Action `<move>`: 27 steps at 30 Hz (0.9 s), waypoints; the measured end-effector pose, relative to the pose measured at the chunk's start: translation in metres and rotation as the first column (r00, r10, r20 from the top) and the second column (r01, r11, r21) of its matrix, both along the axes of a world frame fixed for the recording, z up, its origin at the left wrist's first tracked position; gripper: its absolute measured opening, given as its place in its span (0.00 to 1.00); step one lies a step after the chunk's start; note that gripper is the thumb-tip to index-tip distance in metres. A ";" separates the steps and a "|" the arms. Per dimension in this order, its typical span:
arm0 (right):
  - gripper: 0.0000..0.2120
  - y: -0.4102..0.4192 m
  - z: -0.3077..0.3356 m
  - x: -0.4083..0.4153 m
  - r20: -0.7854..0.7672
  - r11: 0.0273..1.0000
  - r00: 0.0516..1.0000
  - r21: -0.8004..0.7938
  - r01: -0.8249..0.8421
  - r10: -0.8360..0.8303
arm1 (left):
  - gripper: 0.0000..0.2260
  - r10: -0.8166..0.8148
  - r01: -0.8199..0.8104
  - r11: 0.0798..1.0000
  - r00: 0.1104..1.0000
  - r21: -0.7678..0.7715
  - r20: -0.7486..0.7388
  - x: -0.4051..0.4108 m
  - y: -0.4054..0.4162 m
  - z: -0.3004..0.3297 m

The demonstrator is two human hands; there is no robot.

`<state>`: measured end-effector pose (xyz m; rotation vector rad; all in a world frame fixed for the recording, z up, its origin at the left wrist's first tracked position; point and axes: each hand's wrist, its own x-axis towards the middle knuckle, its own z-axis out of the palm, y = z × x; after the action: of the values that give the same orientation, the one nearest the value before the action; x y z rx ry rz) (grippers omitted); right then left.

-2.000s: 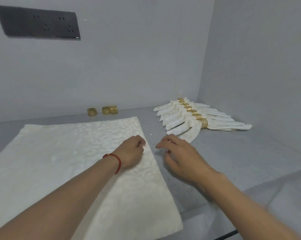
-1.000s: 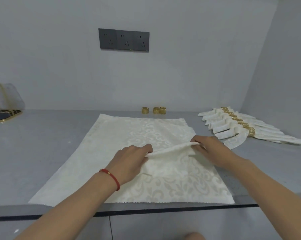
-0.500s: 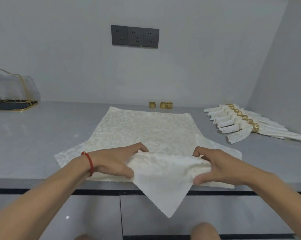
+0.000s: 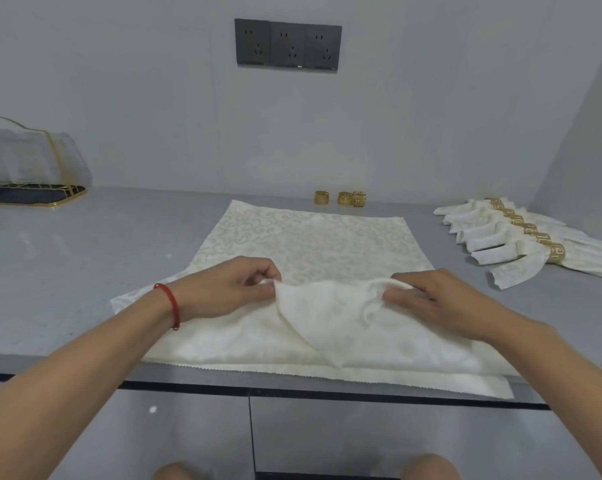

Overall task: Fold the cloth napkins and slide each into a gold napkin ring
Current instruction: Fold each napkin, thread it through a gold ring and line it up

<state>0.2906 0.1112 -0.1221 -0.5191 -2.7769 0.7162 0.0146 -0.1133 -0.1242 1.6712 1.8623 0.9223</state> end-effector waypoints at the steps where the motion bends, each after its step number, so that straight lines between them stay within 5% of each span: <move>1: 0.24 0.003 0.000 -0.006 -0.004 0.999 1.000 -0.037 0.023 -0.023 | 0.07 0.049 -0.046 0.998 0.997 -0.041 0.065 -0.007 0.005 -0.004; 3: 0.28 0.011 0.001 -0.020 0.021 0.986 0.997 -0.153 0.071 -0.069 | 0.12 0.145 -0.119 0.980 0.976 -0.162 0.163 -0.020 0.018 -0.009; 6: 0.30 0.039 0.001 -0.053 0.178 0.933 0.961 -0.254 0.255 -0.213 | 0.12 0.342 -0.308 0.922 0.932 -0.236 0.120 -0.041 0.058 -0.010; 9: 0.32 0.071 -0.003 -0.092 0.286 0.908 0.905 -0.184 0.375 -0.316 | 0.18 0.454 -0.465 0.843 0.885 -0.271 -0.106 -0.052 0.103 0.000; 11: 0.30 0.085 -0.010 -0.114 0.295 0.921 0.889 -0.066 0.385 -0.351 | 0.30 0.390 -0.478 0.788 0.876 -0.390 -0.285 -0.057 0.123 0.005; 13: 0.32 0.097 -0.017 -0.128 0.249 0.916 0.887 0.004 0.401 -0.389 | 0.31 0.315 -0.499 0.751 0.846 -0.432 -0.430 -0.063 0.135 0.008; 18: 0.16 0.117 -0.025 -0.146 0.105 0.898 0.892 0.061 0.435 -0.439 | 0.08 0.435 -0.550 0.808 0.799 -0.211 -0.415 -0.085 0.158 -0.004; 27: 0.08 0.139 -0.036 -0.175 0.023 0.829 0.838 0.162 0.535 -0.545 | 0.08 0.561 -0.647 0.762 0.645 0.020 -0.518 -0.101 0.189 -0.029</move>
<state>0.1157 0.2506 -0.1580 -1.2483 -2.5078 0.3572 -0.0865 0.0754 -0.1529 1.2408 2.8849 0.5407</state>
